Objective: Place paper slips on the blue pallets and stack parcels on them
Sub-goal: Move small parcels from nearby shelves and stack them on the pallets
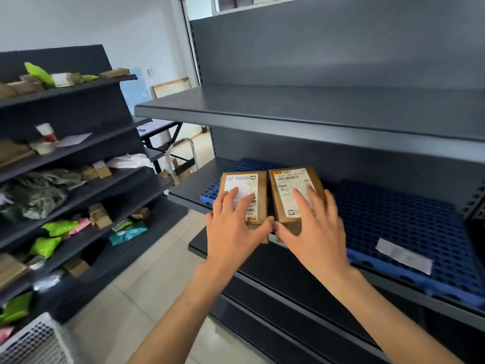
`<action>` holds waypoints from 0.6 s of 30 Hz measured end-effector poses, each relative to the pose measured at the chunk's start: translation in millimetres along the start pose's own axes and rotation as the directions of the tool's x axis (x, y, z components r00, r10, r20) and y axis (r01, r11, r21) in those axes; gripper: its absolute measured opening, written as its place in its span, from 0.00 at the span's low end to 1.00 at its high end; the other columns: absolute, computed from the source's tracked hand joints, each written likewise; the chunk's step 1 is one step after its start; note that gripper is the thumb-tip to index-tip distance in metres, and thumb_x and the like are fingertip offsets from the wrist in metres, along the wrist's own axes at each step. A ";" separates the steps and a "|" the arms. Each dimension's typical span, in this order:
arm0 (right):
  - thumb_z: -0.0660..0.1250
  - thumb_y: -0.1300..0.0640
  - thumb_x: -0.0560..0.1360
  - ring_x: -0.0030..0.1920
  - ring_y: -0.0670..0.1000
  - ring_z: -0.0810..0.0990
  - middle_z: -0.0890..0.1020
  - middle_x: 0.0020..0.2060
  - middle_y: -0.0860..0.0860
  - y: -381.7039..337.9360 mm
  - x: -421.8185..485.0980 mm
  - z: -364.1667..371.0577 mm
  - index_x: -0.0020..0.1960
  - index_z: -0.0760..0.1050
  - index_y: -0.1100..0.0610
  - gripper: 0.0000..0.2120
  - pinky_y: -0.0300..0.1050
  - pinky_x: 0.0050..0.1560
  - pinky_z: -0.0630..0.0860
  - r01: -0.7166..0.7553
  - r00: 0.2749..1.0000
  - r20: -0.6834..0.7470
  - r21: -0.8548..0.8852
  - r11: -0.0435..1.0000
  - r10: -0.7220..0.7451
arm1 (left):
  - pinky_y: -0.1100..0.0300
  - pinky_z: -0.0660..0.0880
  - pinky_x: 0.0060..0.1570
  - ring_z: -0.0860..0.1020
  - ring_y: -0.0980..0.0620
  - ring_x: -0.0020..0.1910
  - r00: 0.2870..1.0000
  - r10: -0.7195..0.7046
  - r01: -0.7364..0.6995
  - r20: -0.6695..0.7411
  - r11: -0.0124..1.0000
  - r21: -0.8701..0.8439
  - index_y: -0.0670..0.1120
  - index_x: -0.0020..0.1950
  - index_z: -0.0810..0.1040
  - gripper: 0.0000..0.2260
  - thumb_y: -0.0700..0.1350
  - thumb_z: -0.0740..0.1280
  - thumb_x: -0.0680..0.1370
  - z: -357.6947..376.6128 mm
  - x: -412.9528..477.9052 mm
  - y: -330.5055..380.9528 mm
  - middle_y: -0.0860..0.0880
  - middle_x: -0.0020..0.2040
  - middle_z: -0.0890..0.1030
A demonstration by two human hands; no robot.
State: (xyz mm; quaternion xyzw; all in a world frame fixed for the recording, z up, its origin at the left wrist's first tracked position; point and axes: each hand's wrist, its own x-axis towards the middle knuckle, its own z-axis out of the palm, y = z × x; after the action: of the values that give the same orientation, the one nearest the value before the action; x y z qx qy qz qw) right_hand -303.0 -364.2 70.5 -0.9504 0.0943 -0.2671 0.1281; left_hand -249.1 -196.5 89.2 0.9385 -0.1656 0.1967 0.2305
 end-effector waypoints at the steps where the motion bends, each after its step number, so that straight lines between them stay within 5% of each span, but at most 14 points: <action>1: 0.61 0.30 0.72 0.76 0.63 0.54 0.62 0.76 0.54 -4.6 13.4 11.6 0.76 0.57 0.50 0.40 0.65 0.61 0.71 -0.003 1.000 -0.006 0.001 1.000 0.003 | 0.44 0.62 0.69 0.57 0.50 0.75 1.000 0.005 -0.005 -0.005 1.000 -0.001 0.58 0.71 0.70 0.31 0.70 0.60 0.72 6.4 13.4 -10.3 0.52 0.75 0.65; 10: 0.55 0.30 0.71 0.75 0.65 0.55 0.62 0.76 0.55 -46.2 135.4 110.3 0.75 0.60 0.49 0.39 0.67 0.62 0.70 -0.032 0.999 0.012 0.009 0.999 0.032 | 0.46 0.68 0.62 0.63 0.48 0.71 1.000 0.005 -0.005 -0.023 1.000 -0.031 0.54 0.67 0.74 0.30 0.70 0.61 0.71 53.4 143.6 -95.7 0.52 0.71 0.70; 18: 0.65 0.32 0.71 0.73 0.67 0.57 0.66 0.73 0.54 -28.9 194.3 153.0 0.71 0.70 0.48 0.34 0.67 0.60 0.71 -0.189 0.982 0.002 -0.140 0.972 0.191 | 0.45 0.73 0.54 0.70 0.44 0.66 0.987 0.155 -0.150 0.043 0.984 -0.093 0.54 0.65 0.77 0.30 0.70 0.62 0.69 114.1 229.6 -119.2 0.50 0.67 0.75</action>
State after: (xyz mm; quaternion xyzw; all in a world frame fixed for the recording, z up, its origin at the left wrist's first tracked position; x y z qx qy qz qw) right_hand -55.3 -355.4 46.8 -0.9457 0.2022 -0.2389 0.0873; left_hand 31.4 -203.8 54.6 0.9164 -0.2512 0.1827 0.2523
